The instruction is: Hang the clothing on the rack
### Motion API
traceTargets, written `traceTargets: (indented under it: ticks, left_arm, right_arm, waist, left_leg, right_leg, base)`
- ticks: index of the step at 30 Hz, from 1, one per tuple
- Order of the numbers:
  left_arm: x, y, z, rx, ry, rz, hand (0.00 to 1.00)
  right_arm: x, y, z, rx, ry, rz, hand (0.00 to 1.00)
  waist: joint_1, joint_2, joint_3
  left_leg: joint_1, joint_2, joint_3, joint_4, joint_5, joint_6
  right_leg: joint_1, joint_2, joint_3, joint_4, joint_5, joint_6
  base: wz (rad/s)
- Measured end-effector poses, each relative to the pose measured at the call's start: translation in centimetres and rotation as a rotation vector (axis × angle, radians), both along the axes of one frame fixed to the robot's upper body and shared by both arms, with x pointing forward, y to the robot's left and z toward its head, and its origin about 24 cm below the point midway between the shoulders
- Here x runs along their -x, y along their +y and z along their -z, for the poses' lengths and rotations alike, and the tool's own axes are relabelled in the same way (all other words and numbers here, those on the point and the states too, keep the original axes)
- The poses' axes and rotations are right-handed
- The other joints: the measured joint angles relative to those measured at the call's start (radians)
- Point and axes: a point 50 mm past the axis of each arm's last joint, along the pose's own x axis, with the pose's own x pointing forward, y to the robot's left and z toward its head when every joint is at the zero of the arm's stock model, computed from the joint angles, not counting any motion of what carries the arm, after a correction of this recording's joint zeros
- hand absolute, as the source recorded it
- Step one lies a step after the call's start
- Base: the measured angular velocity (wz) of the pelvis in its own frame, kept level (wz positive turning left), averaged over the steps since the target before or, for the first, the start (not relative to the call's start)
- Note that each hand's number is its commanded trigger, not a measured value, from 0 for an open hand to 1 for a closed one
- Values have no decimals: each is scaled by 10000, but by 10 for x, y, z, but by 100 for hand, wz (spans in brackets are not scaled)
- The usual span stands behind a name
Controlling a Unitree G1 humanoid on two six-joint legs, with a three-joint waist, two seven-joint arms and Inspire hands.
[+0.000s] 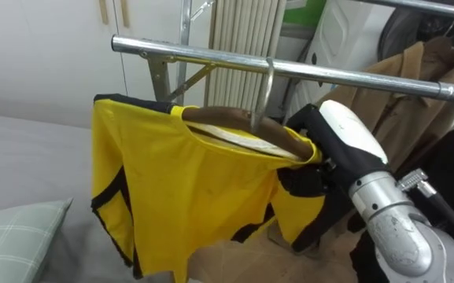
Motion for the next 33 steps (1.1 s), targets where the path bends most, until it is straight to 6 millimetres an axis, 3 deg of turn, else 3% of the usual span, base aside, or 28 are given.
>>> traceTargets:
  ticks: [6,14,23,33]
  left_arm:
    - [0,1,0,-17,-76,51,0]
    - [0,1,0,26,-4,304,0]
    - [-2,2,-1,99,-81,416,0]
    - [-6,7,-3,-42,-283,404,0]
  right_arm:
    - [-15,-1,-10,-88,-235,19,100]
    - [-18,-2,-10,-248,-167,14,100]
    - [-24,-18,8,-629,881,374,100]
    - [-32,-34,37,-2283,2393,594,100]
  waist:
    - [24,-98,20]
    - [100,-90,24]
    - [116,-92,22]
    - [111,-76,34]
  left_leg:
    - [-29,20,-65,-17,6,9]
    - [-60,36,-149,-104,6,6]
    - [-61,30,-200,-83,9,10]
    - [-2,86,-415,-75,39,-43]
  right_leg:
    - [139,8,-67,-177,37,0]
    - [179,-1,-268,-336,49,5]
    - [209,-29,-313,-338,55,1]
    - [372,-25,-592,-348,55,-1]
  base:
    - [4]
    - [2]
    - [0]
    - [6]
